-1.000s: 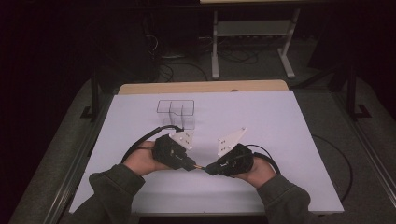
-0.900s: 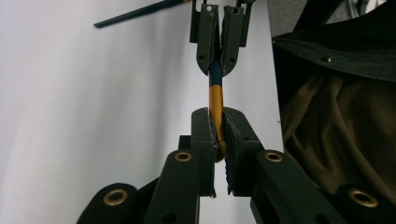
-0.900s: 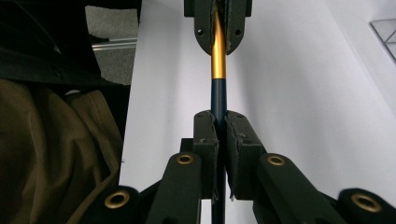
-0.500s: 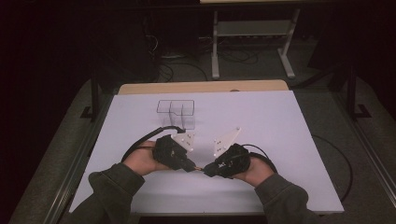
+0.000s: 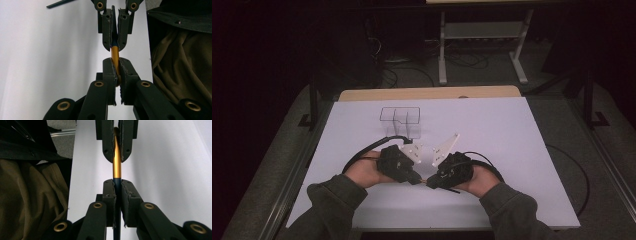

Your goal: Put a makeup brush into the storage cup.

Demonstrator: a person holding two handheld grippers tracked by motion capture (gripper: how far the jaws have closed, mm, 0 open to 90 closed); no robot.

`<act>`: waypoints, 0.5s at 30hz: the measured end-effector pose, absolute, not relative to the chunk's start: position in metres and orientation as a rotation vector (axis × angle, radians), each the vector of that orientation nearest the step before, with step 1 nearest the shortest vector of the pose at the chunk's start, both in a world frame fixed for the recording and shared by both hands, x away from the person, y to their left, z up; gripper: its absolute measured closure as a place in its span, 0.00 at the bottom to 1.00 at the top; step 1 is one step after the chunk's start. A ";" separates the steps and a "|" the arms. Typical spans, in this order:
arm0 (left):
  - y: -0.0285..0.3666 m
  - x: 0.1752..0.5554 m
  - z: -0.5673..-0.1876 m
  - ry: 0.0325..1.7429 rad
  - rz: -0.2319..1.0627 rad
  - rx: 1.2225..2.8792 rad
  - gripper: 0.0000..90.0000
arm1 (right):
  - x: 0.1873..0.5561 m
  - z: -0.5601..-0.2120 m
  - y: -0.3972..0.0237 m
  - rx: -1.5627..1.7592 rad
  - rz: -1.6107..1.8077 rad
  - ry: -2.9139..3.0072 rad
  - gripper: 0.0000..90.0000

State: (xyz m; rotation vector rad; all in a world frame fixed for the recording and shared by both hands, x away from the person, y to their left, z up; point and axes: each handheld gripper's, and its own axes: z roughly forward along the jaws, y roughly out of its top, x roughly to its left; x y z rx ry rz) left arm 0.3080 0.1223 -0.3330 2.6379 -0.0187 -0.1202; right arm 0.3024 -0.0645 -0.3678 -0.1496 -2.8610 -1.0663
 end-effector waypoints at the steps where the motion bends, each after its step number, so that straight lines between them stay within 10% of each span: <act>1: 0.122 0.308 -0.333 -0.015 -0.122 2.637 0.94 | 0.302 -0.368 -0.065 -0.150 -1.066 -2.861 0.90; 15: 0.126 0.309 -0.333 0.025 -0.124 2.595 0.86 | 0.303 -0.370 -0.067 -0.151 -1.078 -2.841 0.92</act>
